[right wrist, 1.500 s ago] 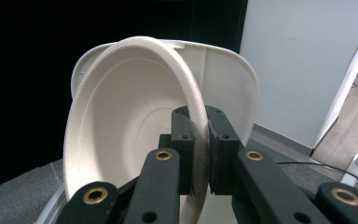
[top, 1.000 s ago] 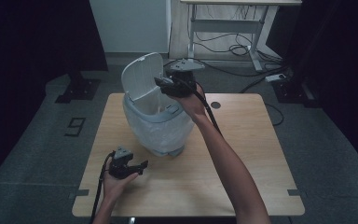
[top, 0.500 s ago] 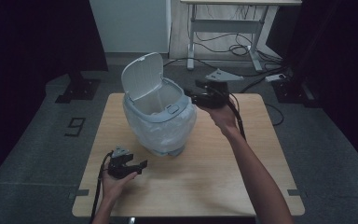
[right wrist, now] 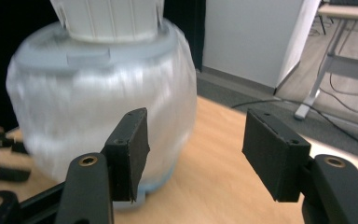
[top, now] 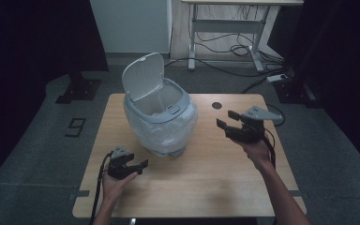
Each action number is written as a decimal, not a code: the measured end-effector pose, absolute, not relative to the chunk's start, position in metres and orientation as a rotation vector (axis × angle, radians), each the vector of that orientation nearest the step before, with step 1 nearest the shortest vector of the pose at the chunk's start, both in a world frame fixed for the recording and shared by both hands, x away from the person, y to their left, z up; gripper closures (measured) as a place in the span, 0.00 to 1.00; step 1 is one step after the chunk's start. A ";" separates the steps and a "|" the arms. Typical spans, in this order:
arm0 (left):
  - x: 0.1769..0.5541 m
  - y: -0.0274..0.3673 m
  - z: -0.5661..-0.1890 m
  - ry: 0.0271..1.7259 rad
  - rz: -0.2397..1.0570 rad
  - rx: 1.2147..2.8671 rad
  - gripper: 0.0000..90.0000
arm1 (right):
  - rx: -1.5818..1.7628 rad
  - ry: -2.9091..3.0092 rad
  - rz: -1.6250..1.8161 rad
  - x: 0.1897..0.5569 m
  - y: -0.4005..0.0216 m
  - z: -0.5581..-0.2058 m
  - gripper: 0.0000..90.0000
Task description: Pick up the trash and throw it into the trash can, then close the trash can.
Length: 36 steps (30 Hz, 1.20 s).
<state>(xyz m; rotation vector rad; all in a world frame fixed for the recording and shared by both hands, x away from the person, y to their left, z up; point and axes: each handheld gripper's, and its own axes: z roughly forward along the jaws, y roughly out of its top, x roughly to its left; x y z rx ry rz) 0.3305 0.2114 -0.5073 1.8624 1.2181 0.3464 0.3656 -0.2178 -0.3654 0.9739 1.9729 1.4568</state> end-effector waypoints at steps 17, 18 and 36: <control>0.330 0.211 -0.505 1.224 0.336 1.837 0.28 | 1.190 1.909 1.425 0.314 -0.276 -0.463 0.44; 0.329 0.211 -0.503 1.221 0.337 1.833 0.28 | 1.198 1.907 1.433 0.312 -0.277 -0.464 0.44; 0.319 0.218 -0.470 1.153 0.416 1.753 0.27 | 1.265 1.926 1.389 0.306 -0.285 -0.488 0.43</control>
